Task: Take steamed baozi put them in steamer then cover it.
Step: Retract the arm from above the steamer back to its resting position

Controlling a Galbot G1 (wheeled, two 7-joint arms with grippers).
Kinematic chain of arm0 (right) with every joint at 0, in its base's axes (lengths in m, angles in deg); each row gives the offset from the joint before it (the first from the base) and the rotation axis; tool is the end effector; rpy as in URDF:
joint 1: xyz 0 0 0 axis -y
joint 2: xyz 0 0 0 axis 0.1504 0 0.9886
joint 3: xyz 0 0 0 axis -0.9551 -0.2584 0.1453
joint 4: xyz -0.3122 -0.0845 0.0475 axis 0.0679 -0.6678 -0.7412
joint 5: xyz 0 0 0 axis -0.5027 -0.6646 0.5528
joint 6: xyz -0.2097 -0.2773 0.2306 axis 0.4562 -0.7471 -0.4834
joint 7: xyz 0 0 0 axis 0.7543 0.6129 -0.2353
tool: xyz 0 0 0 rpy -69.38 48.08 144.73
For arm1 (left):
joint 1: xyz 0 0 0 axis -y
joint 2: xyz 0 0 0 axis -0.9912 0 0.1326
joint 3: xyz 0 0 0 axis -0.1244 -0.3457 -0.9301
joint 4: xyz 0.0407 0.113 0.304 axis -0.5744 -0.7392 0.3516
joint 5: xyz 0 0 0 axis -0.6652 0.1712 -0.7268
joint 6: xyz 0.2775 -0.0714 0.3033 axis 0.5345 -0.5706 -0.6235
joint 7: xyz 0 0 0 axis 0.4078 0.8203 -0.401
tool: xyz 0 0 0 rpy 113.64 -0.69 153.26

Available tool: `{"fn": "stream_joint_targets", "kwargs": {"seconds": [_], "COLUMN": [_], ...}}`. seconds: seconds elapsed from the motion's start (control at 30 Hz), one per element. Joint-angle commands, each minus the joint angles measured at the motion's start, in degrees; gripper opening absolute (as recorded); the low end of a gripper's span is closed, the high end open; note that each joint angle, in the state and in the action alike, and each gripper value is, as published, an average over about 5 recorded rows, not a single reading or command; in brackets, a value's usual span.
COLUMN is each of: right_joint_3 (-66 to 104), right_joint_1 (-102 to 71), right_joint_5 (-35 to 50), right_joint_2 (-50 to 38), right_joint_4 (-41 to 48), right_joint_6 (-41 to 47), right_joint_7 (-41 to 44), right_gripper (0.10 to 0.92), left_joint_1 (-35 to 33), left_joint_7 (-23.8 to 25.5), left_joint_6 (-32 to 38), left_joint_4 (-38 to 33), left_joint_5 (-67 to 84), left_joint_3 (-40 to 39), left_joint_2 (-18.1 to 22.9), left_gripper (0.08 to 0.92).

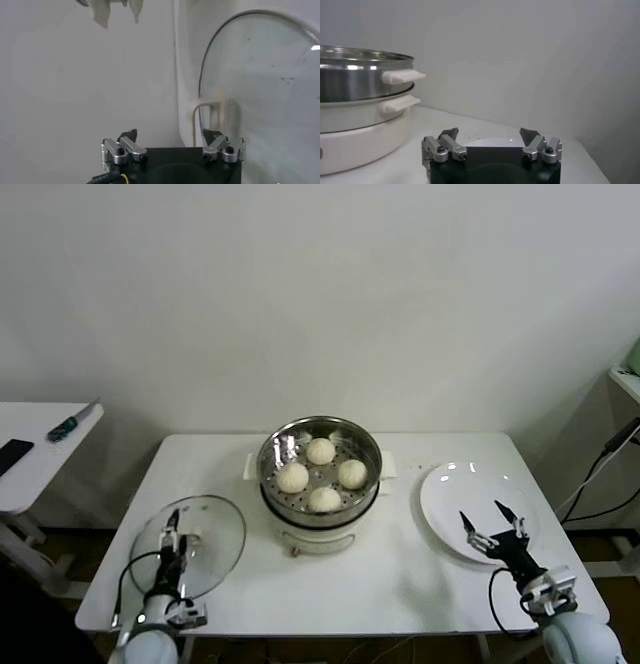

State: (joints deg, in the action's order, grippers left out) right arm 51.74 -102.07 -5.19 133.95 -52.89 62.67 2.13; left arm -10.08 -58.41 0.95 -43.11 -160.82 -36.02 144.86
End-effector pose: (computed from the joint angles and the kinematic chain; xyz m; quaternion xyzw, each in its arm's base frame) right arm 0.3074 -0.1807 -0.3551 0.1043 -0.9878 0.0732 0.0890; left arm 0.2996 0.1006 -0.4326 0.0126 -0.6760 -0.7288 0.1081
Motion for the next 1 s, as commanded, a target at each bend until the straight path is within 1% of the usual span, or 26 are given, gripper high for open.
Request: {"fn": "stream_joint_targets", "kwargs": {"seconds": [0.03, 0.5, 0.57, 0.7, 1.0], "right_joint_3": [0.3, 0.0, -0.1, -0.1, -0.1], "right_joint_1": [-0.5, -0.6, -0.6, -0.5, -0.3], "right_joint_5": [-1.4, -3.1, -3.3, -3.5, -4.0], "right_joint_2": [0.5, 1.7, 1.9, 2.1, 2.8], "right_joint_4": [0.5, 1.7, 1.8, 2.1, 2.5], "right_joint_6": [-0.6, -1.4, -1.5, -1.6, -1.9], "right_joint_7": [0.5, 1.4, 1.5, 1.6, 1.8], "right_gripper": [0.823, 0.823, 0.823, 0.823, 0.823], "left_joint_1": [4.1, 6.1, 6.1, 6.0, 5.7], "left_joint_7": [-0.3, -0.4, -0.3, -0.2, -0.2], "left_joint_6": [0.2, 0.6, 0.8, 1.1, 1.6], "left_joint_4": [4.0, 6.3, 6.5, 6.7, 6.2], "left_joint_5": [-0.3, 0.8, 0.8, 0.8, 1.3], "left_joint_3": [-0.6, -1.3, -1.2, -1.2, -1.1], "left_joint_2": [-0.3, -0.6, -0.6, -0.6, -0.6], "left_gripper": [0.823, 0.821, 0.802, 0.705, 0.446]}}
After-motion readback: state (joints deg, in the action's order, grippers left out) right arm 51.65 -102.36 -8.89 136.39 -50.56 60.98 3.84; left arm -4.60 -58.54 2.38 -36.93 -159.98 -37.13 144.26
